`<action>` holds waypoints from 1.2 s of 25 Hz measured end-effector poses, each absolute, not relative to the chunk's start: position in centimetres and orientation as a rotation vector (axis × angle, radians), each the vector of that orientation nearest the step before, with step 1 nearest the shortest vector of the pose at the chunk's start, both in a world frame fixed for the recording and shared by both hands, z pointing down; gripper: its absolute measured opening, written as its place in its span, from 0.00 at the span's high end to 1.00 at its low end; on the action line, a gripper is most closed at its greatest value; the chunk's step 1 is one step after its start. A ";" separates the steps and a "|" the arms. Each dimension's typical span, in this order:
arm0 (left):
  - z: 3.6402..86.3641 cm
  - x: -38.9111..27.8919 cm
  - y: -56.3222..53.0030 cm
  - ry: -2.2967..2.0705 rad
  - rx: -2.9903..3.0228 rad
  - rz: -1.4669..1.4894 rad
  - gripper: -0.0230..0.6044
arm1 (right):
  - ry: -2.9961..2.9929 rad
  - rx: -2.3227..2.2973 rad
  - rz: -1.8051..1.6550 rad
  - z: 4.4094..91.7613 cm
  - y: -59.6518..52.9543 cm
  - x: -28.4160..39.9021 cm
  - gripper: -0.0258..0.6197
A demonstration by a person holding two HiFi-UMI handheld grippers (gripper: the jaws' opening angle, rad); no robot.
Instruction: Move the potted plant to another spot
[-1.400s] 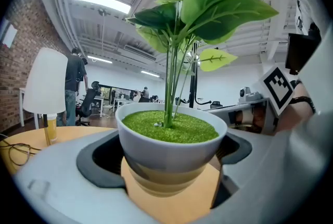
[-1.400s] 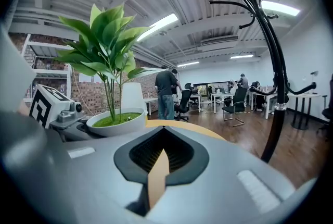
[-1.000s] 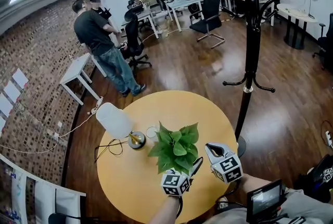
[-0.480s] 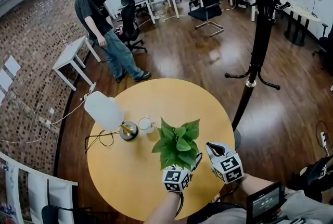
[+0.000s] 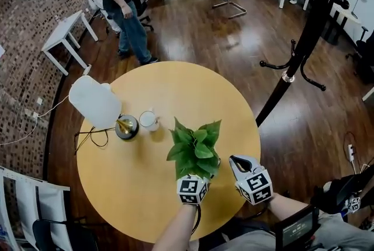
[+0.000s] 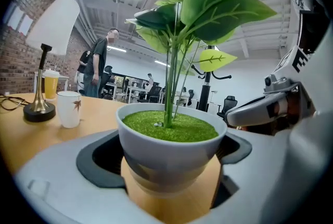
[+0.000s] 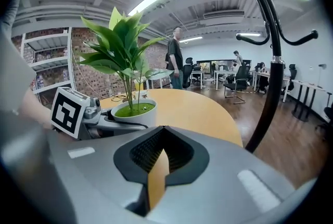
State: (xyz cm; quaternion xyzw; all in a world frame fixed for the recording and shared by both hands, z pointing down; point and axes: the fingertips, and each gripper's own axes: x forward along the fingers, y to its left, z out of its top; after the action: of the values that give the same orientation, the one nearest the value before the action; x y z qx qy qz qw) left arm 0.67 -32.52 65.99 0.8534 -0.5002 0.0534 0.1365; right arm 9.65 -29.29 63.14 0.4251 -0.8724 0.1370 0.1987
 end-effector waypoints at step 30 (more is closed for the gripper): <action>69.8 0.2 -32.0 -1.354 2.575 0.264 0.11 | -2.363 1.173 0.368 64.9 -29.4 8.3 0.95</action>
State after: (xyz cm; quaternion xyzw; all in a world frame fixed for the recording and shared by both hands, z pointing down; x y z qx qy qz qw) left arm 0.22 -31.96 69.84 0.8762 -0.4606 0.0899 0.1100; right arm 8.30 -29.42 64.90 0.4280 -0.8618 0.1342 0.2369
